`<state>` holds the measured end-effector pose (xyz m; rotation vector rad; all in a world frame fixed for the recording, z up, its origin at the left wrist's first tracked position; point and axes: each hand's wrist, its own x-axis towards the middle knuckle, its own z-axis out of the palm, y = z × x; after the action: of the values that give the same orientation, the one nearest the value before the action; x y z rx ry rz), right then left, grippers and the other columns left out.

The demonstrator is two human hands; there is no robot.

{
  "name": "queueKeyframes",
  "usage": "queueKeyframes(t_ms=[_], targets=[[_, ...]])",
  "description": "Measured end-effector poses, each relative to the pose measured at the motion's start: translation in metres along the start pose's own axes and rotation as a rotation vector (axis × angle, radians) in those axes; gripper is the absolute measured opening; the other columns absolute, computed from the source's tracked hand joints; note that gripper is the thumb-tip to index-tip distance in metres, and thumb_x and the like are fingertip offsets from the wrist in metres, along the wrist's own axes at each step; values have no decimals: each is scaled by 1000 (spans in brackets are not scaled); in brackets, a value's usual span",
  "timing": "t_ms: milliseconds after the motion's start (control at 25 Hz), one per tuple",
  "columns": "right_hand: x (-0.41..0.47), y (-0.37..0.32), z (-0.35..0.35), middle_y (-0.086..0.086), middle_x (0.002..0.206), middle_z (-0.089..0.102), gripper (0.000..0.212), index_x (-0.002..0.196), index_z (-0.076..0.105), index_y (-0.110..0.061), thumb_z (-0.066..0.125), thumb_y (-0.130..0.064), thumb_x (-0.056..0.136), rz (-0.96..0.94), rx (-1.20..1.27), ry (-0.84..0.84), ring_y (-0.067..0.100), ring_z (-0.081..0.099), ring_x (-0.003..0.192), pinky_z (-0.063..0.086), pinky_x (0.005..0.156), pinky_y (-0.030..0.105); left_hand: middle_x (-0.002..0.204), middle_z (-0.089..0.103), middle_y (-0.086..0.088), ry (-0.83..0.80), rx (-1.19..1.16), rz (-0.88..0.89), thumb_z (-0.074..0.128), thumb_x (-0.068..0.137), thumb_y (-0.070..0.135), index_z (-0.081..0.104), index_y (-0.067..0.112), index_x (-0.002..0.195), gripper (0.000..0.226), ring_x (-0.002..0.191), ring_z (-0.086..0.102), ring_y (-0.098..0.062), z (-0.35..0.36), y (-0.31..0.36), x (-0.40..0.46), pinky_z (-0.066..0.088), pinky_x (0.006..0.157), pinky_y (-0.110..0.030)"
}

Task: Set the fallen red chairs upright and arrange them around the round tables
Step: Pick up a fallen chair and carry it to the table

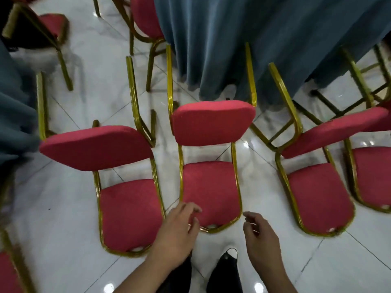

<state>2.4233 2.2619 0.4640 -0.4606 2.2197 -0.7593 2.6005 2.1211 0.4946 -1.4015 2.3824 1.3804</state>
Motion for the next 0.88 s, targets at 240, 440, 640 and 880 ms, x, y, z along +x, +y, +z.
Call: queueKeyframes(t_ms=[240, 440, 640, 880], targets=[[212, 177, 117, -9, 114, 63, 33, 119, 58, -46, 61, -21, 97, 33, -85, -81, 5, 64, 99, 54, 89, 36, 129, 41, 27, 42, -67, -224, 52, 99, 22, 40, 48, 129, 42, 123, 45, 0, 170, -175, 149, 40, 102, -23], [358, 334, 206, 11, 132, 50, 59, 146, 40, -27, 64, -39, 94, 213, -120, 100, 32, 55, 119, 48, 98, 51, 140, 39, 0, 193, -98, -405, 51, 100, 23, 20, 33, 156, 66, 122, 47, -16, 295, -330, 259, 33, 102, -26], [400, 398, 235, 12, 115, 63, 49, 128, 53, -13, 62, -48, 94, 359, -10, 79, 33, 61, 104, 50, 93, 50, 127, 62, 6, 183, -402, -611, 62, 96, 27, 32, 39, 142, 56, 116, 60, -22, 349, -403, 294, 46, 99, -36], [345, 342, 192, 2, 101, 61, 49, 118, 48, -25, 54, -64, 89, 309, -40, 19, 25, 59, 87, 45, 75, 37, 113, 61, 18, 168, -422, -615, 76, 86, 33, 38, 40, 136, 63, 112, 62, -19, 298, -365, 255, 49, 102, -41]])
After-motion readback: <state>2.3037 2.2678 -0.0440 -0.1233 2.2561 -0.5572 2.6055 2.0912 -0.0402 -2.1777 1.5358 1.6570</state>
